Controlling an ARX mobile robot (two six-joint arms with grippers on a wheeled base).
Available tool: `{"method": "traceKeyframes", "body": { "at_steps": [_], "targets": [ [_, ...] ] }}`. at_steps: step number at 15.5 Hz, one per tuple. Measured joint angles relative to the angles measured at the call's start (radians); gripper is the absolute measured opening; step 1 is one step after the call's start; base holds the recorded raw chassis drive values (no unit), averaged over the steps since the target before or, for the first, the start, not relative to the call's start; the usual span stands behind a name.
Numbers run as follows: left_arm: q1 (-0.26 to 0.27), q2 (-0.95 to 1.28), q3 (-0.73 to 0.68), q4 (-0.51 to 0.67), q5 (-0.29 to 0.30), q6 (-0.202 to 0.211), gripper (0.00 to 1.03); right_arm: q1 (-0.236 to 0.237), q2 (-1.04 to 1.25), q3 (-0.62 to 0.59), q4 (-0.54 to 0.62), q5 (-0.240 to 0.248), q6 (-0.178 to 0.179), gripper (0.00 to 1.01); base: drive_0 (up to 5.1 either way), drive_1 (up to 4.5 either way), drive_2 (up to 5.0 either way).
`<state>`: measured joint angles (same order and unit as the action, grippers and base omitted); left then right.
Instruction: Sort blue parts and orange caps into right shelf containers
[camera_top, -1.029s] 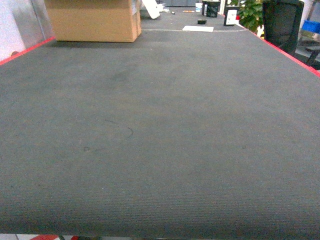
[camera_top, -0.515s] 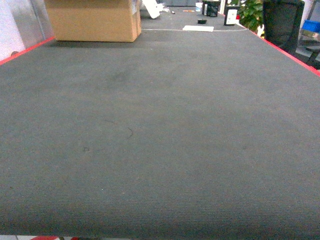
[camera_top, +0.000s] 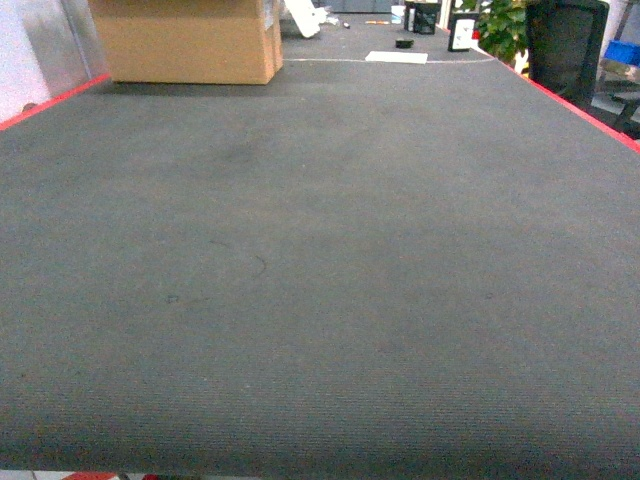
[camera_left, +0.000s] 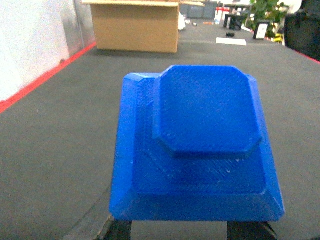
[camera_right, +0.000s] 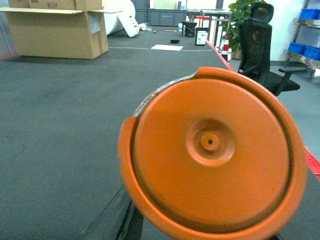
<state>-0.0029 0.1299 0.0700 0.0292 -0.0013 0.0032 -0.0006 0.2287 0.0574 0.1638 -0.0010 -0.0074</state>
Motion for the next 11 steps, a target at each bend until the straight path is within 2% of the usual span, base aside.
{"method": "traceKeyframes", "body": {
  "at_steps": [1, 3, 5, 6, 11],
  "targets": [
    [0.003, -0.065, -0.021, -0.050, 0.000, 0.000, 0.42, 0.000, -0.014, -0.005, -0.008, 0.001, 0.000, 0.41, 0.0, 0.00, 0.0],
    [0.003, -0.089, -0.023, -0.038, 0.001, 0.000, 0.42, 0.000, -0.045, -0.016, -0.023, 0.000, 0.000, 0.41, 0.0, 0.00, 0.0],
    [0.003, -0.117, -0.049, -0.029, 0.000, 0.000, 0.42, 0.000, -0.207, -0.043, -0.193, 0.000, 0.000, 0.41, 0.0, 0.00, 0.0],
    [0.003, -0.116, -0.060, -0.045, 0.000, 0.000, 0.42, 0.000, -0.225, -0.044, -0.152, 0.001, 0.003, 0.41, 0.0, 0.00, 0.0],
    [0.003, -0.122, -0.060, -0.037, 0.001, 0.000, 0.42, 0.000, -0.224, -0.044, -0.171, 0.001, 0.003, 0.41, 0.0, 0.00, 0.0]
  ]
}}
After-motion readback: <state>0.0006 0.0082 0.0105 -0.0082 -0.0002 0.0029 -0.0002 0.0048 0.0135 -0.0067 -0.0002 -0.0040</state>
